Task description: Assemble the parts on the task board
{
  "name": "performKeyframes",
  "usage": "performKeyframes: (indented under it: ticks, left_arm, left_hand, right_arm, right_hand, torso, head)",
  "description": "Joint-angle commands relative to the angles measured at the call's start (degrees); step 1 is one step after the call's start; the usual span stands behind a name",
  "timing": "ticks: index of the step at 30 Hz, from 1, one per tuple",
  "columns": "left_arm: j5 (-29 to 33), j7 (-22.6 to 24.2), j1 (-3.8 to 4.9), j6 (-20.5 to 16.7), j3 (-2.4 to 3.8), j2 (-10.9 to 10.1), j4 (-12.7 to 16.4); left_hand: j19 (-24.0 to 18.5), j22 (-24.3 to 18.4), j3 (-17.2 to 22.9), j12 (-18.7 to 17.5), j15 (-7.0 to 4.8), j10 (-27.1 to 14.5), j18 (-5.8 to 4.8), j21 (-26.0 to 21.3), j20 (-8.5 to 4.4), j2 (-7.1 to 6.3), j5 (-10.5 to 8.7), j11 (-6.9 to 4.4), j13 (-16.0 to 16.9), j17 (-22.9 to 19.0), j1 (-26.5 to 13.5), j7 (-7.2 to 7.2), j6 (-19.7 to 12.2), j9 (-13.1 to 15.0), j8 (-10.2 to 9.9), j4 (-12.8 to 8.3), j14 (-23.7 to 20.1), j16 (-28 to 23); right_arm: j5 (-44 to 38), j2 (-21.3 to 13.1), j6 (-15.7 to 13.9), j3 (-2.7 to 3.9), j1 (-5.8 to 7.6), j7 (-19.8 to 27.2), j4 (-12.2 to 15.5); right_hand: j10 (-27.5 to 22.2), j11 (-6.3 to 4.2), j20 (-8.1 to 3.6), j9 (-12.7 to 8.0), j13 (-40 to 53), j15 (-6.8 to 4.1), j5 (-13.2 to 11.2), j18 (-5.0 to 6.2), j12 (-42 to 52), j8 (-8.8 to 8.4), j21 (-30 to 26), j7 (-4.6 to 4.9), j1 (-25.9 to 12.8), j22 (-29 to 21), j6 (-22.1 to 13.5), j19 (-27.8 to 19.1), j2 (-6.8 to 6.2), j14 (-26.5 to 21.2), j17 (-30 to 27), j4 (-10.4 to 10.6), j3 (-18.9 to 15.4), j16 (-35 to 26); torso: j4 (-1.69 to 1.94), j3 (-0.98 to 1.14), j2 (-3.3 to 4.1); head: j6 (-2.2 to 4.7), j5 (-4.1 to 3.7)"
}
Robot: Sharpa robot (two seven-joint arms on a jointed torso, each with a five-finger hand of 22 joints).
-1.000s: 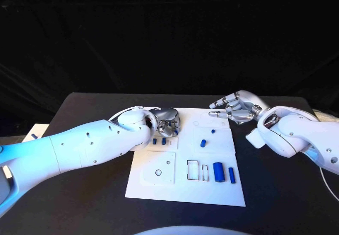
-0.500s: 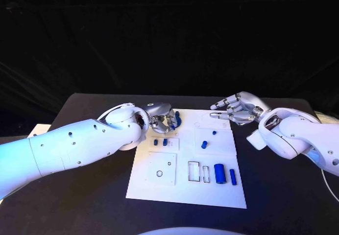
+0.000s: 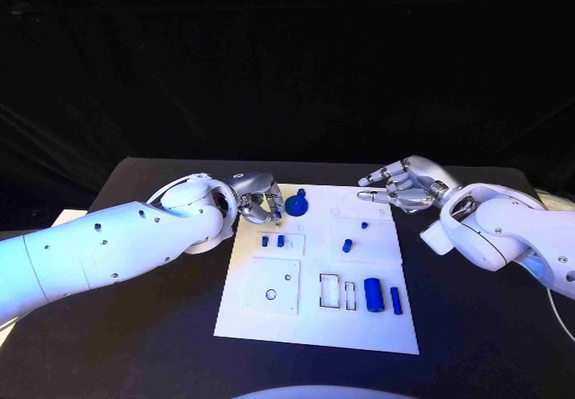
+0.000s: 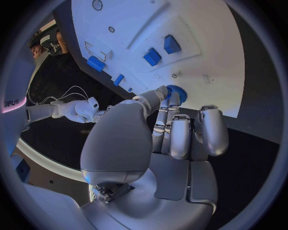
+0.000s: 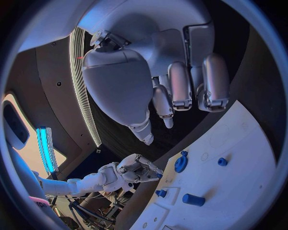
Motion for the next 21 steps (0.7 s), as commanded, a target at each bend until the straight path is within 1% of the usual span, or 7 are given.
performKeyframes:
  ticks: [1,6,8,10,14,21]
  left_arm:
    - [0.8,-0.5,0.05,1.7,0.04,0.0,-0.3]
    - [0.9,-0.6,0.0,2.2,-0.01,0.5,-1.2]
    - [0.9,-0.6,-0.04,2.4,-0.03,0.7,-1.5]
    - [0.9,-0.7,-0.07,2.5,-0.04,1.1,-1.8]
    - [0.8,-0.7,-0.11,3.0,-0.05,1.5,-2.3]
    - [0.7,-0.8,-0.14,4.1,-0.1,1.8,-2.4]
  left_hand:
    - [0.3,2.9,0.2,-0.3,0.29,0.4,-1.06,0.3,0.13,0.06,0.23,0.12,0.0,0.0,-0.4,0.07,0.4,-0.1,-0.4,0.0,1.9,0.3]
    - [0.3,2.8,0.2,-0.4,0.3,0.5,-1.05,0.3,0.14,0.05,0.22,0.11,0.0,-0.1,-0.6,0.06,0.5,-0.1,-0.4,0.0,1.9,0.3]
    - [0.3,2.8,0.2,-0.4,0.3,0.5,-1.04,0.2,0.14,0.04,0.22,0.11,0.0,-0.1,-0.6,0.05,0.5,-0.1,-0.4,0.0,1.9,0.3]
    - [0.3,2.8,0.2,-0.5,0.3,0.5,-1.03,0.2,0.14,0.03,0.21,0.11,0.0,-0.1,-0.6,0.05,0.5,-0.1,-0.4,0.0,1.9,0.3]
    - [0.3,2.8,0.2,-0.5,0.3,0.5,-1.03,0.2,0.14,0.03,0.21,0.1,0.0,-0.1,-0.6,0.05,0.5,-0.1,-0.4,0.0,1.9,0.3]
    - [0.3,2.8,0.2,-0.5,0.29,0.5,-1.03,0.2,0.14,0.03,0.18,0.09,0.0,-0.2,-0.7,0.03,0.5,-0.1,-0.5,0.0,1.9,0.2]
  right_arm:
    - [-0.1,0.1,0.6,0.0,-0.04,0.4,0.0]
    - [-0.1,0.1,0.6,0.0,-0.04,0.5,0.0]
    - [-0.1,0.2,0.6,0.0,-0.04,0.5,0.0]
    - [-0.1,0.2,0.6,0.0,-0.04,0.5,0.0]
    - [-0.1,0.2,0.6,0.0,-0.04,0.5,0.0]
    - [-0.1,0.2,0.7,0.0,-0.04,0.5,0.0]
  right_hand:
    - [-0.1,-0.13,0.05,0.1,1.6,-0.11,0.3,0.9,-0.1,0.21,-0.3,-0.15,-0.1,5.0,0.3,-0.5,0.46,3.6,4.1,0.0,-0.3,-0.3]
    - [-0.1,-0.14,0.04,0.1,1.5,-0.12,0.3,0.91,-0.1,0.22,-0.4,-0.16,-0.1,5.0,0.3,-0.5,0.46,3.6,4.1,0.0,-0.4,-0.4]
    - [-0.1,-0.14,0.04,0.1,1.5,-0.12,0.3,0.91,-0.1,0.22,-0.4,-0.16,-0.1,5.0,0.3,-0.5,0.46,3.6,4.1,0.0,-0.4,-0.4]
    - [-0.1,-0.14,0.04,0.1,1.5,-0.12,0.3,0.91,-0.1,0.22,-0.4,-0.16,-0.1,5.0,0.3,-0.5,0.46,3.6,4.1,0.0,-0.4,-0.4]
    - [-0.1,-0.14,0.04,0.1,1.5,-0.12,0.3,0.91,-0.1,0.22,-0.4,-0.16,-0.1,5.0,0.3,-0.5,0.46,3.6,4.1,0.0,-0.4,-0.4]
    - [-0.1,-0.14,0.04,0.1,1.5,-0.12,0.3,0.91,-0.1,0.22,-0.4,-0.16,-0.1,5.0,0.3,-0.5,0.46,3.6,4.1,0.0,-0.4,-0.4]
  torso:
    - [-0.01,0.03,0.0]
    - [-0.06,-0.01,0.04]
    - [-0.07,0.03,0.05]
    - [-0.05,0.0,0.04]
    - [-0.11,0.03,0.05]
    - [-0.01,0.03,-0.02]
  head:
    - [-0.06,0.16]
    - [-0.11,0.17]
    - [-0.14,0.18]
    - [-0.18,0.17]
    - [-0.31,0.2]
    - [-0.44,0.09]
